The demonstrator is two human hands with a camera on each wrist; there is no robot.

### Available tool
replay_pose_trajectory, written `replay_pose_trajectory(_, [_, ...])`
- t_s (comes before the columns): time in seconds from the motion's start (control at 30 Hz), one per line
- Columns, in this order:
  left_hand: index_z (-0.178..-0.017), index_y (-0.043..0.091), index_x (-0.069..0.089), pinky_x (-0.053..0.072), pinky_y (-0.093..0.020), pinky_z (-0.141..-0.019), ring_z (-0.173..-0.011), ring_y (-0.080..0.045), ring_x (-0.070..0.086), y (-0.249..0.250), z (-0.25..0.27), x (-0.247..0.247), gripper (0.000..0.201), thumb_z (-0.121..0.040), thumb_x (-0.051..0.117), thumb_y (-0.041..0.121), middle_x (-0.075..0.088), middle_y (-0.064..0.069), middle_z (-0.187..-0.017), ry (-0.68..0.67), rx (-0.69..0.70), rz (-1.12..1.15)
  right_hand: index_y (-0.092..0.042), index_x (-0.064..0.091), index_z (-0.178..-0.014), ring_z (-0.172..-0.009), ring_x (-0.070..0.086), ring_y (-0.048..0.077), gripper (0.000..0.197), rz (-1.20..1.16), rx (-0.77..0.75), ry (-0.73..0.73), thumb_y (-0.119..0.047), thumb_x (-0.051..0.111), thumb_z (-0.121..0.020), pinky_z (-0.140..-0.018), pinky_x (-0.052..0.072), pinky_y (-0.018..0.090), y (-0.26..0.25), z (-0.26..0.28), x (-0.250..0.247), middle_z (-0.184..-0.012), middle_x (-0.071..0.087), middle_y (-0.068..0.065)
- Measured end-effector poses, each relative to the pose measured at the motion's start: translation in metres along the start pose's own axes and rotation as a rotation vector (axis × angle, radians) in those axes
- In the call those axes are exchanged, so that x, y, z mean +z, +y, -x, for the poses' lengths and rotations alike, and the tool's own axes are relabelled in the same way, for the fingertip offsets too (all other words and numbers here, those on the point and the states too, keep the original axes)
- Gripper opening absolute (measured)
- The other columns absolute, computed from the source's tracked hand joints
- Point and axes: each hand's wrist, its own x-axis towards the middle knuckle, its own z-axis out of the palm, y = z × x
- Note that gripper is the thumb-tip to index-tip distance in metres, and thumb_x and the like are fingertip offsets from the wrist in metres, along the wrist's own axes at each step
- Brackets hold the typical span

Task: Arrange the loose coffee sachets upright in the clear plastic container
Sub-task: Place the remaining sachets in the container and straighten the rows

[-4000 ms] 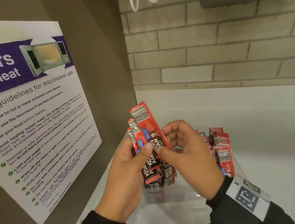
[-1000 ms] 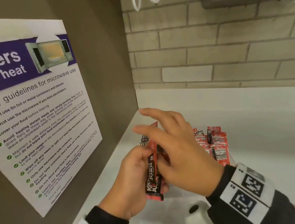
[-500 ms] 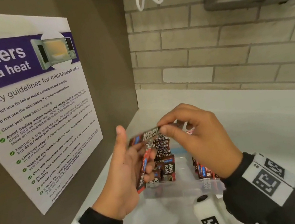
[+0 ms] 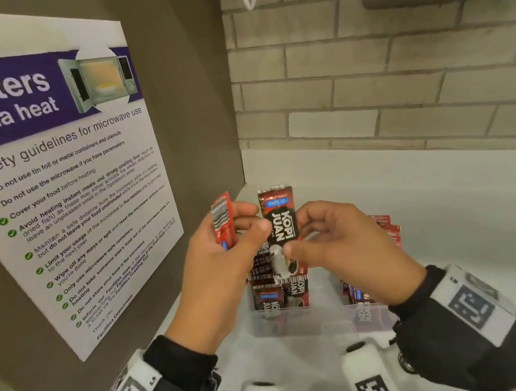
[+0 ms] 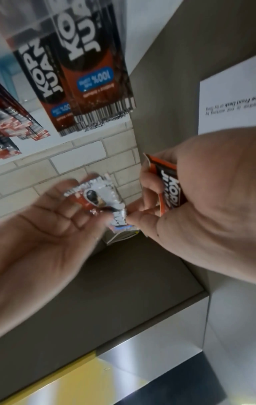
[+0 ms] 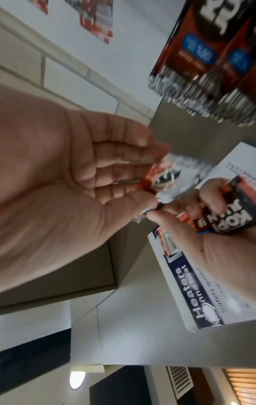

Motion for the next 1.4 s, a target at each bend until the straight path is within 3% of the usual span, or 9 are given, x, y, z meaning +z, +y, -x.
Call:
replay_pose_trajectory(0.2, [-0.090,0.025,0.063,0.046,-0.015,-0.060,-0.065,-0.003,0.058,-0.001,0.001,0.007,0.016,-0.081,0.070,0.014,0.067,0.012,-0.073,-0.091,0.084,-0.121,-0.011,0.066,-0.086,-0.071,0.059,0.014,0.008,-0.043,-0.162,0.123,-0.005,0.067,-0.081,-0.070,0.050,0.024,-0.011,0.000,-0.017,-0.081,0.067,0.011])
replay_pose_trajectory(0.3, [-0.090,0.023,0.063,0.038,-0.016,-0.050,-0.055,-0.003,0.047,-0.003,-0.002,0.002,0.015,-0.080,0.071,0.016,0.057,0.013,-0.064,-0.032,-0.004,0.042,-0.017,0.062,-0.086,-0.069,0.062,0.018,0.018,0.021,-0.116,0.170,-0.004,0.071,-0.078,-0.070,0.051,0.026,0.006,-0.002,-0.022,-0.074,0.066,0.005])
replay_pose_trajectory(0.4, [-0.091,0.017,0.062,0.031,-0.016,-0.042,-0.049,-0.006,0.040,-0.003,-0.007,-0.011,0.034,-0.058,0.071,0.023,0.054,0.003,-0.067,0.012,-0.087,0.280,-0.028,0.056,-0.079,-0.058,0.056,0.006,0.028,0.182,-0.017,0.196,-0.006,0.073,-0.076,-0.060,0.044,0.016,0.035,-0.002,-0.018,-0.063,0.060,-0.006])
replay_pose_trajectory(0.47, [-0.092,0.014,0.061,0.030,-0.016,-0.041,-0.049,-0.006,0.040,-0.005,-0.007,-0.017,0.035,-0.058,0.067,0.019,0.054,0.000,-0.070,0.015,-0.105,0.309,-0.032,0.054,-0.076,-0.061,0.058,0.008,0.030,0.291,0.025,0.172,-0.008,0.071,-0.079,-0.061,0.042,0.016,0.052,-0.001,-0.011,-0.067,0.061,-0.007])
replay_pose_trajectory(0.63, [-0.091,0.012,0.061,0.033,-0.016,-0.040,-0.049,-0.007,0.039,-0.013,-0.003,-0.022,0.022,-0.070,0.057,0.015,0.055,0.000,-0.068,0.000,-0.129,0.283,-0.022,0.062,-0.087,-0.065,0.059,0.005,0.012,0.437,0.023,0.132,-0.011,0.066,-0.084,-0.060,0.045,0.011,0.067,-0.002,0.004,-0.078,0.062,-0.008])
replay_pose_trajectory(0.77, [-0.091,0.010,0.060,0.033,-0.017,-0.040,-0.050,-0.007,0.040,-0.017,0.000,-0.021,0.022,-0.069,0.057,0.015,0.054,0.000,-0.068,-0.024,-0.143,0.261,-0.019,0.060,-0.091,-0.058,0.051,-0.001,0.014,0.440,0.029,0.099,-0.009,0.066,-0.084,-0.056,0.041,0.007,0.072,-0.004,0.012,-0.072,0.057,-0.010])
replay_pose_trajectory(1.07, [-0.092,0.015,0.049,0.036,-0.021,-0.040,-0.050,-0.014,0.044,-0.019,0.005,-0.021,0.015,-0.077,0.049,0.010,0.056,-0.007,-0.072,0.013,-0.201,0.408,-0.032,0.036,-0.081,-0.062,0.058,0.008,0.042,0.397,0.096,0.034,-0.011,0.072,-0.079,-0.053,0.041,0.010,0.082,-0.003,0.011,-0.079,0.062,-0.002])
replay_pose_trajectory(1.23, [-0.094,0.018,0.059,0.054,-0.030,-0.060,-0.060,-0.009,0.060,-0.020,0.004,-0.023,0.017,-0.096,0.042,0.013,0.061,0.001,-0.070,-0.020,-0.196,0.301,-0.025,0.045,-0.097,-0.078,0.062,0.009,0.031,0.382,0.071,0.090,-0.023,0.071,-0.081,-0.067,0.050,0.021,0.077,0.001,0.002,-0.093,0.057,-0.009])
replay_pose_trajectory(1.4, [-0.104,0.017,0.062,0.043,-0.021,-0.056,-0.054,-0.006,0.050,-0.016,-0.002,-0.025,0.020,-0.097,0.042,0.019,0.054,0.006,-0.065,0.069,-0.184,0.231,-0.028,0.048,-0.095,-0.088,0.057,0.004,0.018,0.359,-0.070,0.210,-0.025,0.063,-0.086,-0.072,0.046,0.021,0.055,0.002,-0.006,-0.097,0.054,-0.017])
